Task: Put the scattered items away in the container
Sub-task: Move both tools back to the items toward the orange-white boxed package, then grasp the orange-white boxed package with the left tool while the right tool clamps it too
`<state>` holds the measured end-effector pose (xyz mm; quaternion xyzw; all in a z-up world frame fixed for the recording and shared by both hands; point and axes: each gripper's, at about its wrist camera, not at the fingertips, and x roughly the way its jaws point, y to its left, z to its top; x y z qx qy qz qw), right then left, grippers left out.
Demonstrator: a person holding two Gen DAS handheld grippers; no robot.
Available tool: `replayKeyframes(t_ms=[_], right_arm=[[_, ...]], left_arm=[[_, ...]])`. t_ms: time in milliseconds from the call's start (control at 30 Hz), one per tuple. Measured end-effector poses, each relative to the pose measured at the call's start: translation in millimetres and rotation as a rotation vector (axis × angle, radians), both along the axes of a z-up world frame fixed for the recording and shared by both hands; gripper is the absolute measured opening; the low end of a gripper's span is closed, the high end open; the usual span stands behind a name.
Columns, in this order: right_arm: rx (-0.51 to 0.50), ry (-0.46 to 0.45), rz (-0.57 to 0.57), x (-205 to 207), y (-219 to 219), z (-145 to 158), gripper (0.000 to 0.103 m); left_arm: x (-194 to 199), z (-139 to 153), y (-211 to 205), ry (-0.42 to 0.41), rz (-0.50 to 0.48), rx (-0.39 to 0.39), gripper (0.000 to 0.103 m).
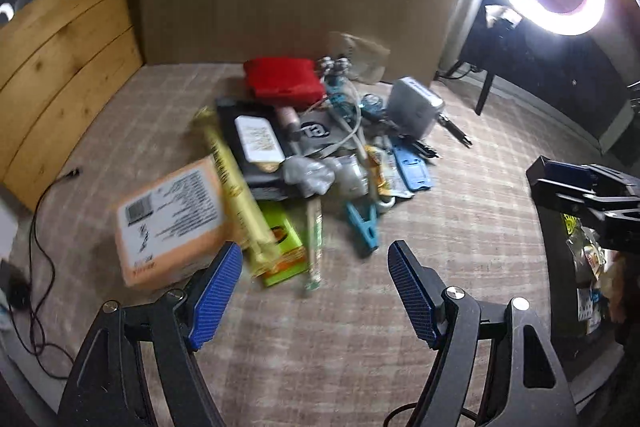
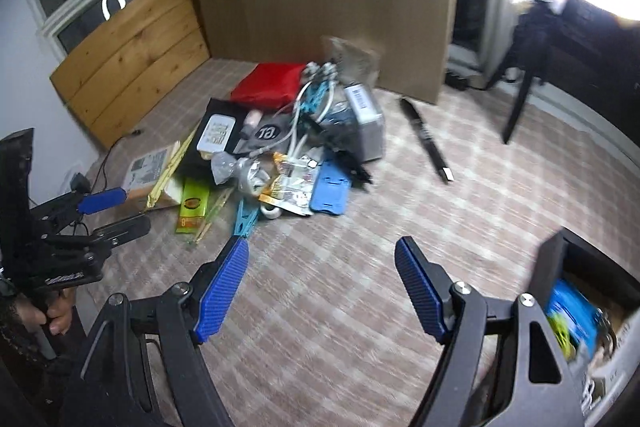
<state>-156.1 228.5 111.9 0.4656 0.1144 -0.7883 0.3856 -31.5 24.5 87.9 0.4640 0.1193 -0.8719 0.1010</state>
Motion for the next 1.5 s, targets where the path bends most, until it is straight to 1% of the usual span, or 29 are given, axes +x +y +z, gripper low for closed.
replayKeyframes(t_ms=[100, 167, 267, 333, 400, 467, 533, 633, 700, 767, 833, 867, 933, 1000, 1067, 1167, 1233, 1267, 1333, 1367, 1400, 1433, 1500], right_arm=[[0.004, -0.02, 0.033, -1.5, -16.2, -7.9, 0.075], [-0.017, -0.05, 0.048, -1.0, -25.1, -9.7, 0.075], [-0.054, -0.069, 0.098, 6.5, -42.9, -7.3, 0.074], [-0.066, -0.07, 0.142, 15.4, -60.1, -5.8, 0.073], [-0.078, -0.078, 0.176, 23.5, -75.4, -4.2, 0.067], [-0.092, -0.088, 0.203, 32.2, -92.8, -1.9, 0.057], [-0.125, -0.109, 0.229, 40.5, -107.3, 1.6, 0.052], [-0.166, -0.149, 0.288, 57.7, -134.5, 5.8, 0.05], [-0.158, -0.163, 0.335, 73.8, -156.1, 2.8, 0.046], [-0.128, -0.164, 0.373, 90.6, -176.8, -4.9, 0.04], [-0.099, -0.171, 0.39, 102.8, -192.5, -16.2, 0.035], [-0.081, -0.184, 0.387, 107.5, -200.1, -24.5, 0.034], [-0.063, -0.219, 0.369, 112.3, -209.9, -37.7, 0.03], [-0.037, -0.221, 0.342, 115.2, -216.4, -47.2, 0.028], [-0.015, -0.214, 0.303, 114.2, -220.5, -53.7, 0.024], [0.005, -0.209, 0.237, 106.7, -225.9, -62.3, 0.02], [0.018, -0.203, 0.201, 101.8, -230.1, -67.8, 0.02], [0.024, -0.198, 0.187, 102.3, -231.6, -68.3, 0.02], [0.035, -0.187, 0.159, 100.2, -232.3, -71.9, 0.02], [0.03, -0.192, 0.144, 98.6, -232.3, -73.4, 0.02], [0.017, -0.201, 0.13, 96.9, -231.5, -74.3, 0.02], [0.004, -0.207, 0.119, 95.6, -230.2, -74.9, 0.02], [-0.009, -0.215, 0.107, 94.4, -228.3, -75.9, 0.02]], left_arm=[[6.4, -3.0, -4.3, -0.007, 0.018, -0.009, 0.066], [12.5, -3.7, -13.3, -0.006, 0.04, -0.005, 0.066], [23.5, -2.5, -35.5, 0.005, 0.076, -0.002, 0.066], [28.8, -4.0, -53.5, -0.001, 0.095, -0.025, 0.066], [35.2, -6.8, -73.8, -0.01, 0.119, -0.05, 0.066], [39.6, -9.0, -93.8, -0.011, 0.134, -0.054, 0.066], [45.1, -9.6, -109.7, -0.01, 0.154, -0.064, 0.066], [50.2, -7.8, -135.0, 0.013, 0.151, -0.064, 0.066], [47.7, -5.7, -147.1, 0.025, 0.116, -0.076, 0.066], [40.0, -3.7, -155.8, 0.032, 0.076, -0.108, 0.065], [29.2, -2.7, -165.1, 0.035, 0.016, -0.131, 0.055], [23.1, -3.0, -169.7, 0.034, -0.012, -0.131, 0.054], [9.0, -5.1, -178.3, 0.022, -0.057, -0.12, 0.041], [-5.0, -9.0, -186.0, 0.016, -0.102, -0.095, 0.034], [-19.1, -16.2, -190.7, -0.011, -0.143, -0.087, 0.034], [-38.5, -32.4, -191.7, -0.073, -0.221, -0.099, 0.034], [-48.1, -45.2, -192.5, -0.115, -0.255, -0.11, 0.031], [-51.1, -51.5, -193.3, -0.138, -0.269, -0.099, 0.03], [-55.2, -64.0, -192.7, -0.184, -0.319, -0.037, 0.025], [-54.3, -67.8, -189.9, -0.197, -0.344, -0.015, 0.021], [-51.5, -69.0, -185.0, -0.198, -0.368, -0.009, 0.009], [-48.2, -67.8, -180.1, -0.194, -0.384, -0.008, 0.001], [-41.2, -63.3, -171.3, -0.179, -0.414, 0.005, 0.0]])
